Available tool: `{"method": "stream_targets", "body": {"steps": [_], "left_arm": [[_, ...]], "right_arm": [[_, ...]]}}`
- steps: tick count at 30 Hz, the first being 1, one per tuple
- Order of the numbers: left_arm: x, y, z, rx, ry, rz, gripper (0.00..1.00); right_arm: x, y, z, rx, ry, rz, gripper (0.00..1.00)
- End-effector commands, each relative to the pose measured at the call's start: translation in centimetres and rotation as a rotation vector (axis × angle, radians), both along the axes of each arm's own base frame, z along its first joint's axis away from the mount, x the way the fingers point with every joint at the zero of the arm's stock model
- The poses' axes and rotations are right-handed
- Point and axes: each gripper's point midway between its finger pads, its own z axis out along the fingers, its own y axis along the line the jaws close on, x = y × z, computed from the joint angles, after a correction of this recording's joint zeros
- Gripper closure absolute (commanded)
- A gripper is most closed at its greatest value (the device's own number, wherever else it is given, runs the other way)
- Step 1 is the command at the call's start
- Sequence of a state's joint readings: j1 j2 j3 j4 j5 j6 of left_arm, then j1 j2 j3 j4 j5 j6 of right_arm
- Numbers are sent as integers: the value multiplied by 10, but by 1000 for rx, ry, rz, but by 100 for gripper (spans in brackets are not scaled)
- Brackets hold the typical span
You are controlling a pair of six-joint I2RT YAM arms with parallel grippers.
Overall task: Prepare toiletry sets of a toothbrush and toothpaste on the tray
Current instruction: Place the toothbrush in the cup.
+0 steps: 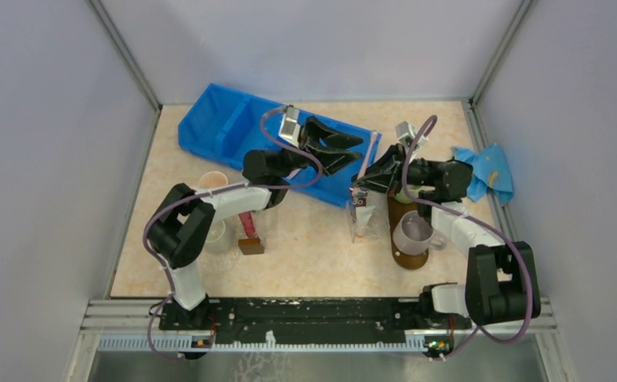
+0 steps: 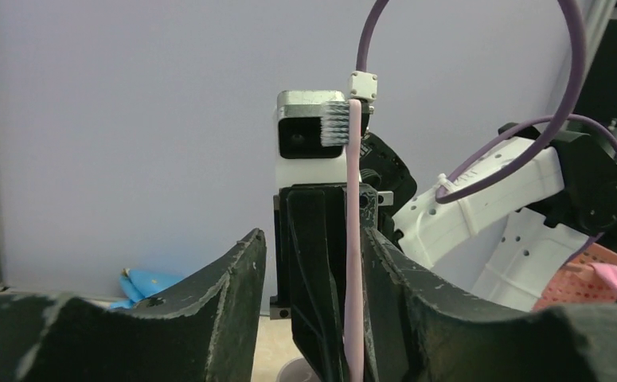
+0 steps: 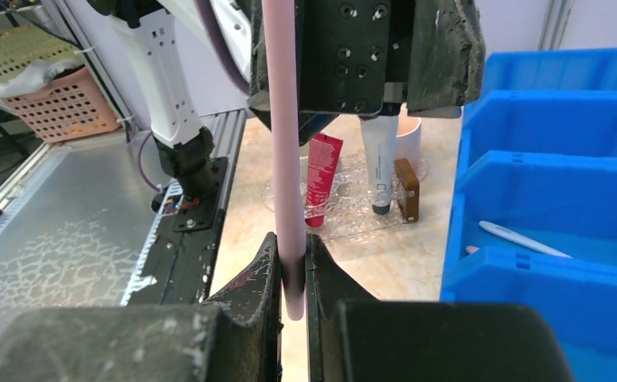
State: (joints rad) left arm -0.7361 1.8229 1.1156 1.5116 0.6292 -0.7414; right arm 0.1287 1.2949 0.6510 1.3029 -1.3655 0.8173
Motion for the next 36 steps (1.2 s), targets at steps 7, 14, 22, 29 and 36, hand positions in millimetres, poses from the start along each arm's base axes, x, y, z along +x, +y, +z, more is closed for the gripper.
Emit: {"method": "stream_targets", "body": {"steps": [7,14,22,29,36], "left_arm": [[-26,-12,-7,137,-148,-235,49],[-34,-22,-12,179,-190,-248,57],[-30,-32,-18,217,-183,-235,76],[-28,-28,-14,203,-193,-181,100],[-8,-18,-15,274,-223,-36,100]], "right_arm": [[-7,-15,35,13,-175,-34,100],[-3,-18,34,13,-162,-49,100],[1,-18,28,7,-141,-54,100],[3,-18,20,-18,-136,-42,87],[-3,-32,21,-60,-208,-52,40]]}}
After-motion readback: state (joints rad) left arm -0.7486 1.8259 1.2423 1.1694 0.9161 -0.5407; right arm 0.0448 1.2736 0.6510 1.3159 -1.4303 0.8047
